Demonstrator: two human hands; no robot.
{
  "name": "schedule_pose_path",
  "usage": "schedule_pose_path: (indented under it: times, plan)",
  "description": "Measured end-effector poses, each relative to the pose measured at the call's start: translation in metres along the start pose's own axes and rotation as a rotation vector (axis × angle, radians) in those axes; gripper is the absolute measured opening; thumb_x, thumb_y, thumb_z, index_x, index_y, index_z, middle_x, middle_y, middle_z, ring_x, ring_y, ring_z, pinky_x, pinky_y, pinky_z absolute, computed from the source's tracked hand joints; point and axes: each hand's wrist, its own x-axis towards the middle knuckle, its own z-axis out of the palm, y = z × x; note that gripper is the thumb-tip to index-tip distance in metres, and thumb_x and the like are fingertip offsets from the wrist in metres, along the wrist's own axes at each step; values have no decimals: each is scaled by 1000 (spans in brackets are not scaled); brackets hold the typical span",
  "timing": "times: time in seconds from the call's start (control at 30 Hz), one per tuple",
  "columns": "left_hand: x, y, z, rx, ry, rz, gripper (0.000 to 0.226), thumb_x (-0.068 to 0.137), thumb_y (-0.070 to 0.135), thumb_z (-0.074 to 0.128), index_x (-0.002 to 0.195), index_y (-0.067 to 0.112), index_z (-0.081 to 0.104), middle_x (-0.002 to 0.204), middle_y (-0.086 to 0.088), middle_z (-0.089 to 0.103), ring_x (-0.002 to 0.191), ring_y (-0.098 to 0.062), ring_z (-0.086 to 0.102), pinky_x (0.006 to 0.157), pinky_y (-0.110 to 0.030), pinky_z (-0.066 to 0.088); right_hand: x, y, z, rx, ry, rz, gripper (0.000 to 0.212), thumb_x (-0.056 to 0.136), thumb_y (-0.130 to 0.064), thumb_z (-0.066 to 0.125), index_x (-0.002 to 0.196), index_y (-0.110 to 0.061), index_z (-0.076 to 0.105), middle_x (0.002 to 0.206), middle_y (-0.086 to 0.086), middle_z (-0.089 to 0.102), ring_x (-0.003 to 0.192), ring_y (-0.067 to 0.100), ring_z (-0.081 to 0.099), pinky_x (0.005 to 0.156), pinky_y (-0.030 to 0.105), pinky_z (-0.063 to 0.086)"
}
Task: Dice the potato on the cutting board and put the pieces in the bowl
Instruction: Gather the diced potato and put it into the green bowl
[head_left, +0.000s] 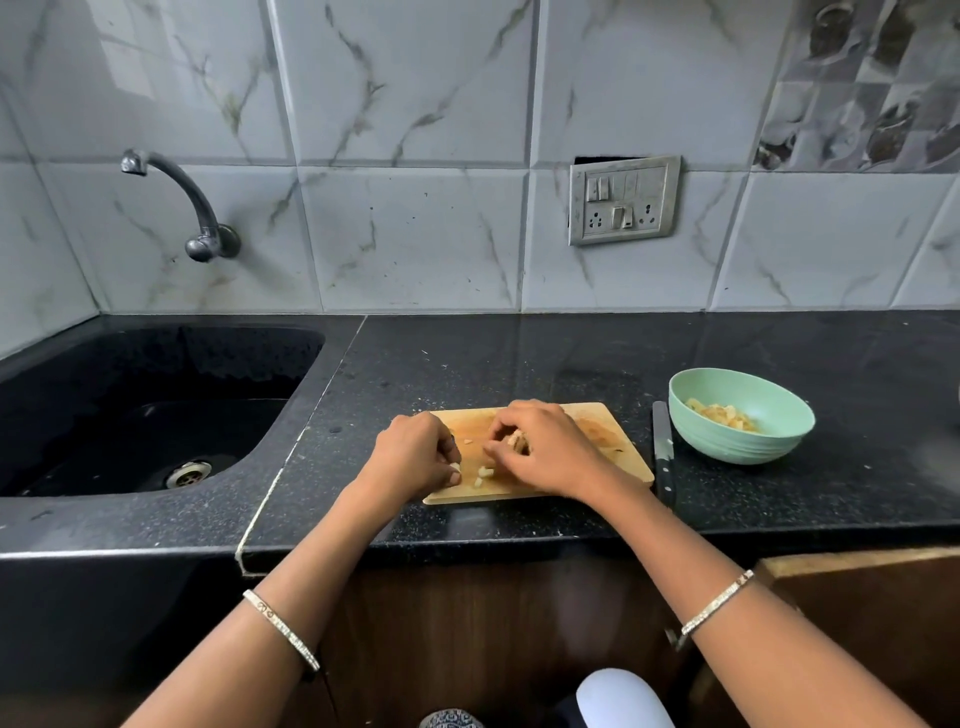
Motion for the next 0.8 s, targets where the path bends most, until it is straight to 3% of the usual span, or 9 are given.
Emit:
schedule_pose_path:
  times: [0.2,0.43,0.53,0.67,0.8]
  plan:
    - [2,11,2,-28,19,4,11,75,18,82,85,20,77,78,4,74,80,-14,68,84,-33,55,-9,-1,11,-62,-54,-106,14,95,-31,65,99,-18,67,103,-5,63,102,12,48,89,31,44]
    - [9,21,10,-106,-6,12,13,72,17,85,79,18,75,69,2,73,70,-16,72,81,-30,56,1,27,-11,95,71,144,4,92,-25,68,91,-23,72,99,-9,67,102,12,55,94,37,46]
    - [14,27,14,-149,-11,28,15,71,18,86,82,19,76,67,4,70,74,-17,72,79,-28,55,12,28,-17,146,51,247,12,95,-23,64,100,-20,74,104,-6,69,101,12,60,94,36,49]
    - [22,22,15,-204,46,11,20,74,23,84,92,21,75,70,4,73,74,-11,71,81,-32,56,26,20,-12,78,-169,275,30,103,-29,53,126,-17,67,126,0,67,118,18,59,101,39,47]
    - [26,9,5,-211,39,-64,37,72,31,86,103,18,69,78,4,74,66,-10,71,74,-27,53,24,9,0,1,-291,206,27,106,-31,45,89,-21,62,93,-2,64,87,15,57,76,37,43]
